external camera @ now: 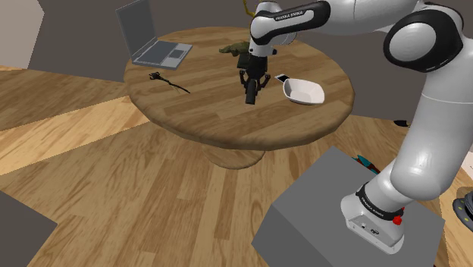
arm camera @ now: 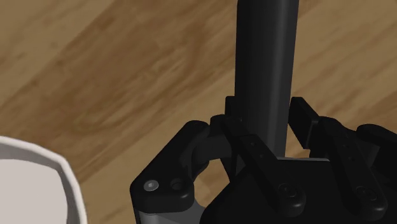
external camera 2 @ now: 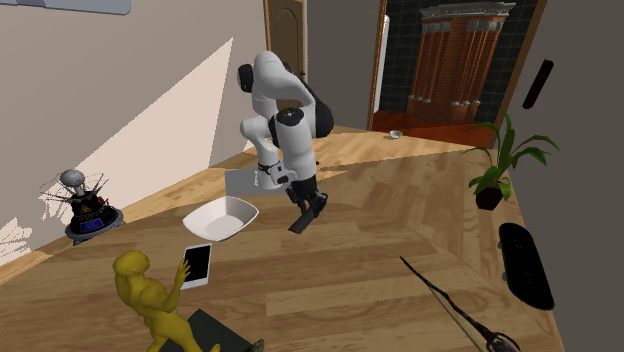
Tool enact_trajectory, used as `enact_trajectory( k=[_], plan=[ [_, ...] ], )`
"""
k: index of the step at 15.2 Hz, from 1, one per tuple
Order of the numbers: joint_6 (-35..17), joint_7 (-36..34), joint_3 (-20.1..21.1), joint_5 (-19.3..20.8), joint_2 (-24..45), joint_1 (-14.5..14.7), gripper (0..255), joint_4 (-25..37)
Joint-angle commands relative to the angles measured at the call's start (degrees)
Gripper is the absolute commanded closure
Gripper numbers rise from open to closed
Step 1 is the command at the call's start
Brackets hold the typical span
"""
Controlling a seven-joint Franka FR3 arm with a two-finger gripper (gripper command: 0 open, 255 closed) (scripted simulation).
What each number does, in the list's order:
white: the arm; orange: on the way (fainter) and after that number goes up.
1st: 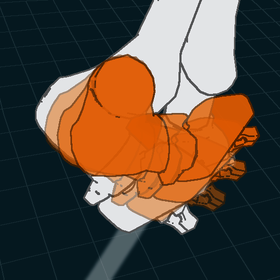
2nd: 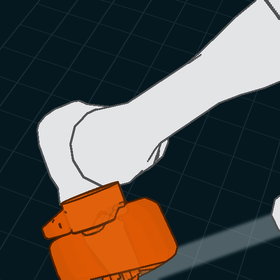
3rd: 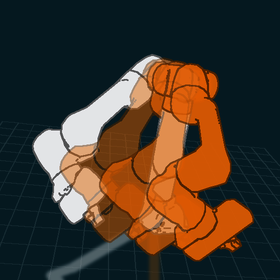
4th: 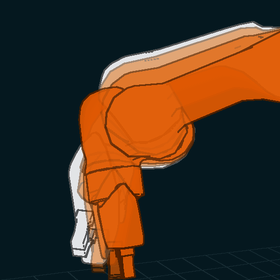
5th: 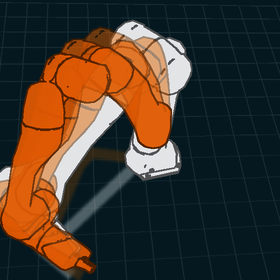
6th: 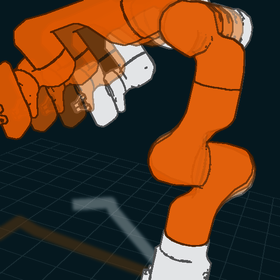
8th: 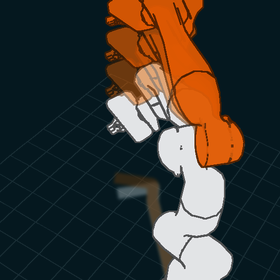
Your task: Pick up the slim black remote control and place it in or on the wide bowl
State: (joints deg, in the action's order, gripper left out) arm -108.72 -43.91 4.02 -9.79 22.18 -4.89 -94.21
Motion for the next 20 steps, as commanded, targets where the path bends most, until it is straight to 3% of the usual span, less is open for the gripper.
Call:
enact_trajectory(
  k=[1, 9, 20],
  plan=[
    [1.4, -0.3, 0.0, 0.0, -0.5, 0.0, 255, 0.9],
    [6.7, -1.1, 0.0, 0.2, -1.9, -0.1, 255, 4.9],
    [5.2, 12.2, -4.9, 0.5, -9.5, -8.3, 255, -6.4]
  ],
)
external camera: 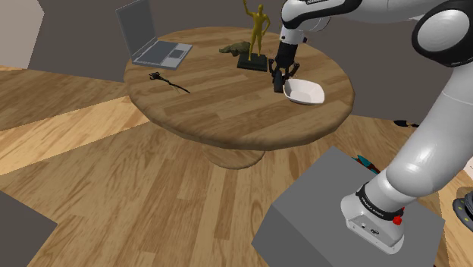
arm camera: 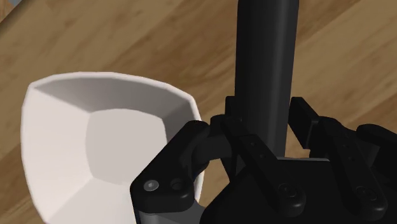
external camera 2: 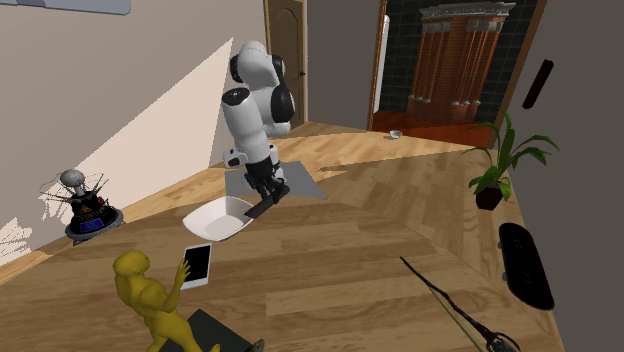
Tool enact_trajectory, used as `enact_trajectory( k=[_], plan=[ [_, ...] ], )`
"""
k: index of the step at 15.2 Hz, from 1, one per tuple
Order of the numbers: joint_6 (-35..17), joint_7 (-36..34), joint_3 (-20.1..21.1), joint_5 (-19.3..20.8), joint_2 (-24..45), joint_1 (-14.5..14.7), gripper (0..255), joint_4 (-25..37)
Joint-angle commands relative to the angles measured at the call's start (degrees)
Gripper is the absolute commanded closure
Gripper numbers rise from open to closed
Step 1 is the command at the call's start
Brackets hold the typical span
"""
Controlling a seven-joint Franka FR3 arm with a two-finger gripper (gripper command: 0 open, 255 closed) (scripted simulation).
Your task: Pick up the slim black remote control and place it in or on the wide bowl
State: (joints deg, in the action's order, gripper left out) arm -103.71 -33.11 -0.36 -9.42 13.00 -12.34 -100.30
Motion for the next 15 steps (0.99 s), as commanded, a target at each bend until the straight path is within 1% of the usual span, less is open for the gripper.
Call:
enact_trajectory(
  k=[1, 6, 11, 12, 15],
  plan=[
    [0.2, 2.6, -1.1, 0.2, -0.7, -1.6, 255, -0.9],
    [0.4, 8.8, -3.7, 0.9, -1.8, -5.2, 255, -2.7],
    [0.9, 14.9, -6.5, 1.6, -1.7, -8.9, 255, -2.8],
    [1.0, 15.7, -6.8, 1.7, -1.5, -9.4, 255, -2.7],
    [-1.1, 16.0, -6.8, 1.5, -0.9, -9.4, 255, -4.2]
  ],
)
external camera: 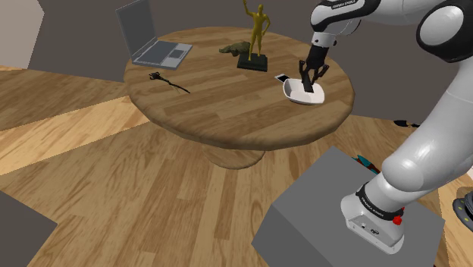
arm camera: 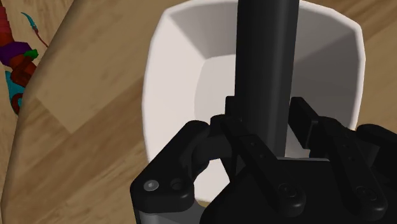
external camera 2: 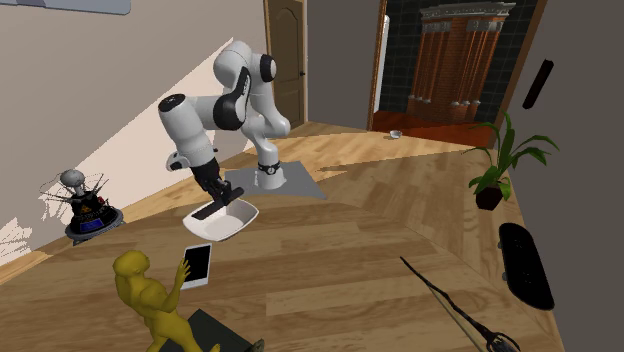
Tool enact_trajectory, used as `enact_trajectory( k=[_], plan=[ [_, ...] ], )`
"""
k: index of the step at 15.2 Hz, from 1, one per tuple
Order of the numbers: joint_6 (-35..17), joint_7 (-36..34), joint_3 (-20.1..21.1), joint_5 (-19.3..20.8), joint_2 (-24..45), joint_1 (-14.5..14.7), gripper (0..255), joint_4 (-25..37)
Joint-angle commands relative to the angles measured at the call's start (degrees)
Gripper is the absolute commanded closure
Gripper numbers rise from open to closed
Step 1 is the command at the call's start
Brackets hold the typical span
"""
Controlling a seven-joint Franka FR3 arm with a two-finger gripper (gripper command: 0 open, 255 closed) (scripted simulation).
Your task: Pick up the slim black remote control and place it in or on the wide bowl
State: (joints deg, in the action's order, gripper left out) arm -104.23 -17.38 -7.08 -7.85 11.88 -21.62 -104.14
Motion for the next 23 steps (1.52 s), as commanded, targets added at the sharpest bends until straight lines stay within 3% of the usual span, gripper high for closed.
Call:
enact_trajectory(
  k=[1, 8, 15, 16, 21, 23],
  plan=[
    [-1.3, 0.3, 0.0, -0.1, 0.5, -0.1, 255, -0.8],
    [-5.9, 1.0, 0.1, -0.5, 2.4, -0.1, 255, -3.6],
    [-5.9, 1.0, 0.1, -0.6, 2.4, -0.1, 255, -3.6],
    [-5.9, 1.0, 0.1, -0.6, 2.5, -0.1, 0, -3.5],
    [-5.9, 1.0, 0.1, -0.6, 2.4, -0.1, 0, -3.6],
    [-2.2, 0.8, -0.1, -0.3, 1.9, -0.3, 0, -0.4]
  ],
)
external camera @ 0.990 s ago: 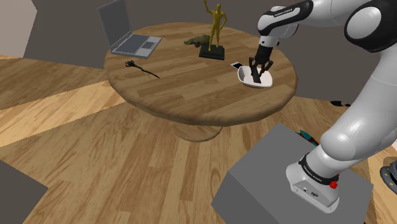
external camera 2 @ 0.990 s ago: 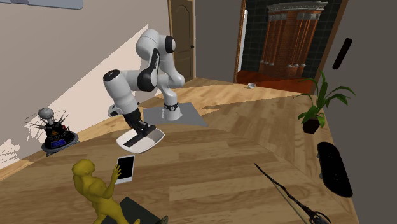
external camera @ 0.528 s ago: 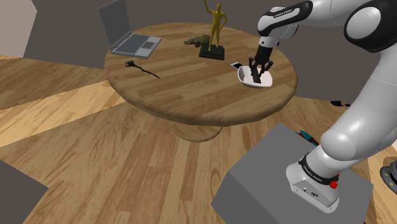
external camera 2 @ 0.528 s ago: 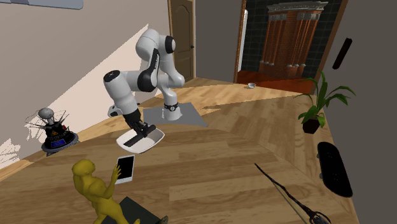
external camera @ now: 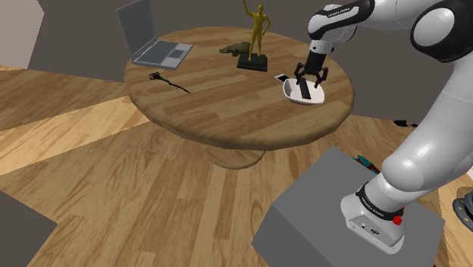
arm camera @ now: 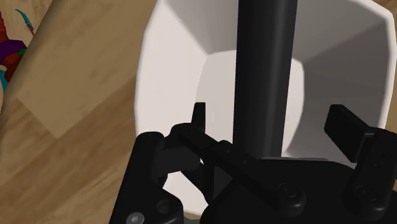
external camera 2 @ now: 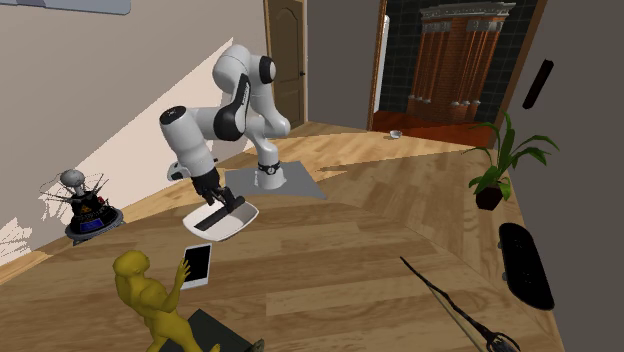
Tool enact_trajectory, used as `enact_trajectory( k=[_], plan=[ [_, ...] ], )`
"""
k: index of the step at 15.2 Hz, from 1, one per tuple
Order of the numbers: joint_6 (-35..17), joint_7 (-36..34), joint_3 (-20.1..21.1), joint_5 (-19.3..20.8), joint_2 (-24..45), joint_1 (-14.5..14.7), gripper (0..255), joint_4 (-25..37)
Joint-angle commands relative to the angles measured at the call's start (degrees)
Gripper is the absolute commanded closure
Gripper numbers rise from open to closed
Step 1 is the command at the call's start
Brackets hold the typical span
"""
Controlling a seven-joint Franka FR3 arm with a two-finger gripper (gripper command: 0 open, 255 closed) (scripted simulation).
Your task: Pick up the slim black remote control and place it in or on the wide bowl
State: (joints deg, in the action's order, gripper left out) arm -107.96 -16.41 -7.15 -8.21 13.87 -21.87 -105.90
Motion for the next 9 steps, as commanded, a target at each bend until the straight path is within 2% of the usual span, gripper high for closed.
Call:
enact_trajectory(
  k=[1, 2, 9],
  plan=[
    [3.4, -0.2, -0.1, 0.2, -0.2, -0.2, 0, 3.1],
    [4.9, -0.3, -0.2, 0.3, -0.3, -0.3, 0, 4.5],
    [4.9, -0.3, -0.2, 0.3, -0.3, -0.3, 0, 4.5]
  ],
)
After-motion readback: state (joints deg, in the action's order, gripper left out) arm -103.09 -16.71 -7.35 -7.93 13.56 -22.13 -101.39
